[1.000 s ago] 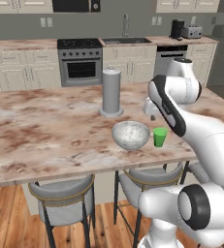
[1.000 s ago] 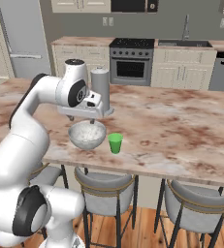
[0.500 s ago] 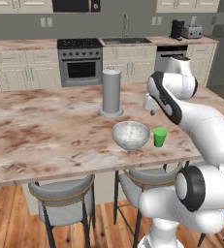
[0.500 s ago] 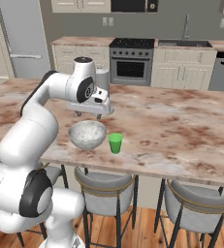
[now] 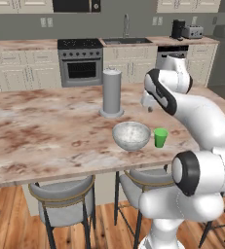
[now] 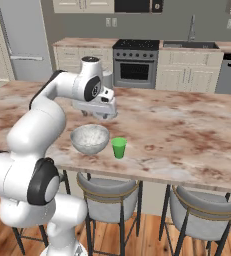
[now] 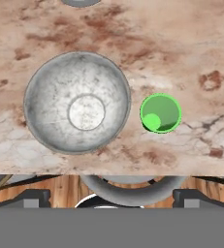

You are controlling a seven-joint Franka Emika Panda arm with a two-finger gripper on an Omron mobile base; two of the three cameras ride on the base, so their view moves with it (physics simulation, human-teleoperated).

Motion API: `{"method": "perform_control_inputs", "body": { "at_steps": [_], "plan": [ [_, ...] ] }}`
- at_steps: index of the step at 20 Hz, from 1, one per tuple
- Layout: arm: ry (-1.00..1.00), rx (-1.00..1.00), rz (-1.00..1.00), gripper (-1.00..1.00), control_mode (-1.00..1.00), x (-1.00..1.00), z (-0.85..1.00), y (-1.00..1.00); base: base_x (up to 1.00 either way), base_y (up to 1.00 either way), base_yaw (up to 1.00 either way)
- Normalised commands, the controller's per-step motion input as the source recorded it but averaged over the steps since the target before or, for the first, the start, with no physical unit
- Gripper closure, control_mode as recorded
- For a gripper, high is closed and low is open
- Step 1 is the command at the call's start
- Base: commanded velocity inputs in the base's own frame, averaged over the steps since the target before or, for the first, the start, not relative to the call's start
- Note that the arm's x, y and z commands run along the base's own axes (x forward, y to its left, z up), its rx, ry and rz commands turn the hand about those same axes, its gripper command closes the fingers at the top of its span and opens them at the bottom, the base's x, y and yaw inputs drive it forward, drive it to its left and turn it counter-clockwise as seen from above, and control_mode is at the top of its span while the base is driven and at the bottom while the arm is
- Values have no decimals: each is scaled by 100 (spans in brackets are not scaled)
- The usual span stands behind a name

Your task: Place the cup inside the bowl on the dining table and move the bowl to any counter.

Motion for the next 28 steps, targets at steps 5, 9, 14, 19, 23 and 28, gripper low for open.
{"method": "perform_control_inputs", "body": {
  "at_steps": [5,9,14,19,23,28],
  "plan": [
    [0,0,0,-100,-100,2,0,-20,0,0,0],
    [0,0,0,-100,-100,8,0,-26,0,0,0],
    [0,0,0,-100,-100,5,0,-23,0,0,0],
    [0,0,0,-100,-100,6,0,-21,0,0,0],
    [0,0,0,-100,-100,10,0,-22,0,0,0],
    [0,0,0,-100,-100,9,-3,-18,0,0,0]
  ]
}}
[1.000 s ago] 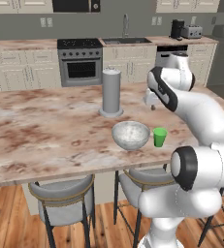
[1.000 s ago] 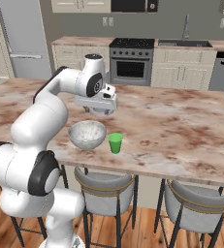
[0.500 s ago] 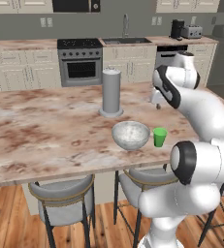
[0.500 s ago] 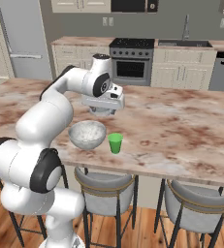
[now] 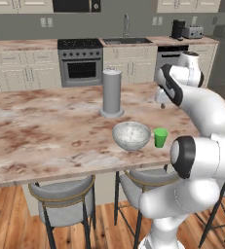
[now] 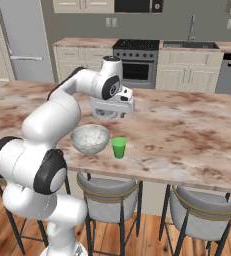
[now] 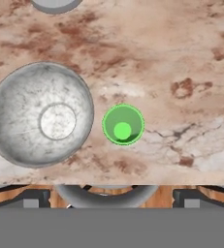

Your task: Place the cup inside the bowl on the dining table and move the bowl to any counter.

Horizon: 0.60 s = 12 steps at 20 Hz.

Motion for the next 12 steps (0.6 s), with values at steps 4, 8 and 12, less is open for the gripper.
{"method": "perform_control_inputs", "body": {
  "at_steps": [4,8,12],
  "plan": [
    [0,0,0,-100,-100,6,-2,-16,0,0,0],
    [0,0,0,-100,-100,6,0,-15,0,0,0],
    [0,0,0,-100,-100,10,0,-10,0,0,0]
  ]
}}
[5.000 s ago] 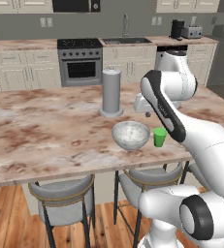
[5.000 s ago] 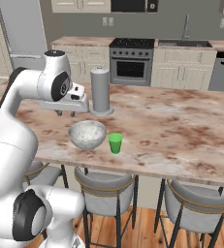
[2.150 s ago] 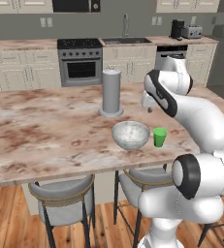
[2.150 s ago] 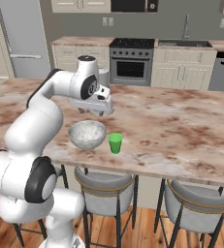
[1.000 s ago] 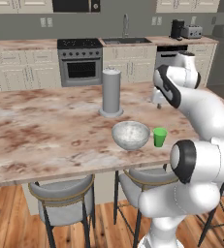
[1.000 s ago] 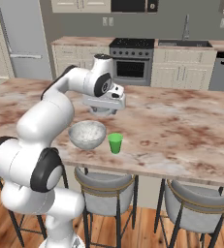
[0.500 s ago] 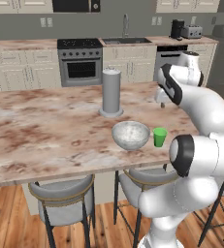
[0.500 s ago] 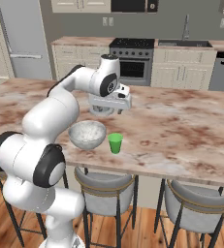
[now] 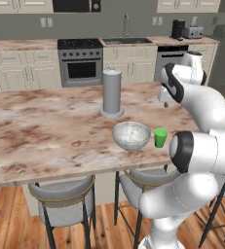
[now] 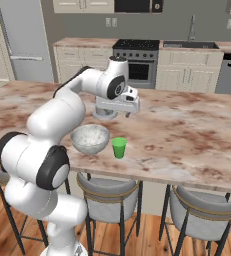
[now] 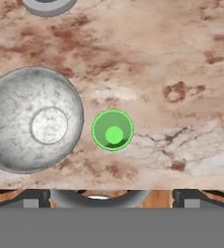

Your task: Place the cup inside the bowl on the dining table and move the bowl to any counter.

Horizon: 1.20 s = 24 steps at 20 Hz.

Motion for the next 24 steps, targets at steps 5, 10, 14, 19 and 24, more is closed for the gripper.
{"method": "perform_control_inputs", "body": {
  "at_steps": [5,10,14,19,24],
  "plan": [
    [-3,4,-1,-100,-100,19,-2,-8,0,0,0],
    [-3,5,0,-100,-100,16,-4,-6,0,0,0],
    [-1,3,0,-100,-100,3,-1,-4,0,0,0],
    [0,0,0,-100,-100,0,-1,-1,0,0,0],
    [0,0,0,-100,-100,0,-13,-10,0,0,0]
  ]
}}
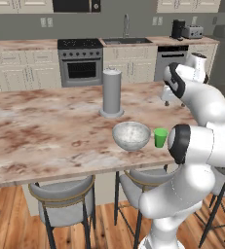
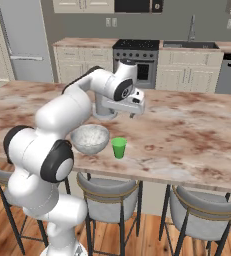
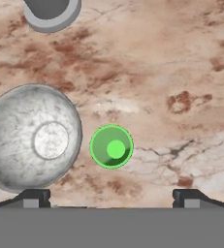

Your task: Place the cup inside the bowl on the dining table and move the bowl to any counter.

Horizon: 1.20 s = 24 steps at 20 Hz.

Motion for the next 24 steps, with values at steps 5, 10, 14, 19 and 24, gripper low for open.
{"method": "perform_control_inputs", "body": {
  "at_steps": [5,10,14,19,24],
  "plan": [
    [0,0,0,-100,-100,0,-21,-12,0,0,0],
    [0,0,0,-100,-100,0,-25,-11,0,0,0],
    [0,0,0,-100,-100,0,-26,-7,0,0,0],
    [0,0,-1,-100,-100,1,-27,-1,0,0,0],
    [0,1,-3,-100,-100,8,-25,0,0,0,0]
  ]
}}
